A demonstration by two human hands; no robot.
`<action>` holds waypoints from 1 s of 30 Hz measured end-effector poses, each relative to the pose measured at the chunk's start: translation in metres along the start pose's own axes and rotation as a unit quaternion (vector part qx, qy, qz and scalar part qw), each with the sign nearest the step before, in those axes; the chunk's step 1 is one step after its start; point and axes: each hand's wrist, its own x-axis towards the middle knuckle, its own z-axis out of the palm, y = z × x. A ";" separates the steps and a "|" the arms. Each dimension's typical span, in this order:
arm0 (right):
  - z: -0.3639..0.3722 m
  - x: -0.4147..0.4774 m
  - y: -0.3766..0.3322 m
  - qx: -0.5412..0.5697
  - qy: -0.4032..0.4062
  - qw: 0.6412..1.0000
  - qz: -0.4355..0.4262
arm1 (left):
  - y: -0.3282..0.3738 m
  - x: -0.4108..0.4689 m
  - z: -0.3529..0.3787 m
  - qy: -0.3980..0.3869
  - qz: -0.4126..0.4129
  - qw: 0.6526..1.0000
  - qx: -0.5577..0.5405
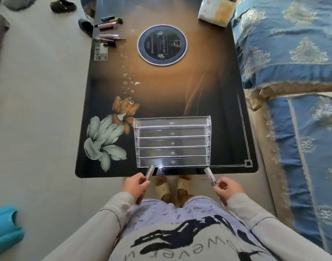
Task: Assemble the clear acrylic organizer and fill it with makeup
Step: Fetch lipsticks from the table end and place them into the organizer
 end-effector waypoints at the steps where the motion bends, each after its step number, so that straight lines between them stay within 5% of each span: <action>1: -0.010 0.007 -0.013 -0.003 0.005 1.000 -0.017 | 0.008 0.002 -0.003 0.015 -0.003 0.999 -0.032; 11: -0.082 0.052 -0.130 0.106 0.054 0.980 -0.159 | 0.111 0.053 -0.077 0.120 0.098 0.972 -0.178; 17: -0.100 0.060 -0.174 0.176 0.046 0.957 -0.225 | 0.147 0.068 -0.113 0.089 0.164 0.936 -0.298; 30: -0.082 0.077 -0.174 0.144 0.065 0.963 -0.217 | 0.142 0.087 -0.098 0.071 0.169 0.959 -0.218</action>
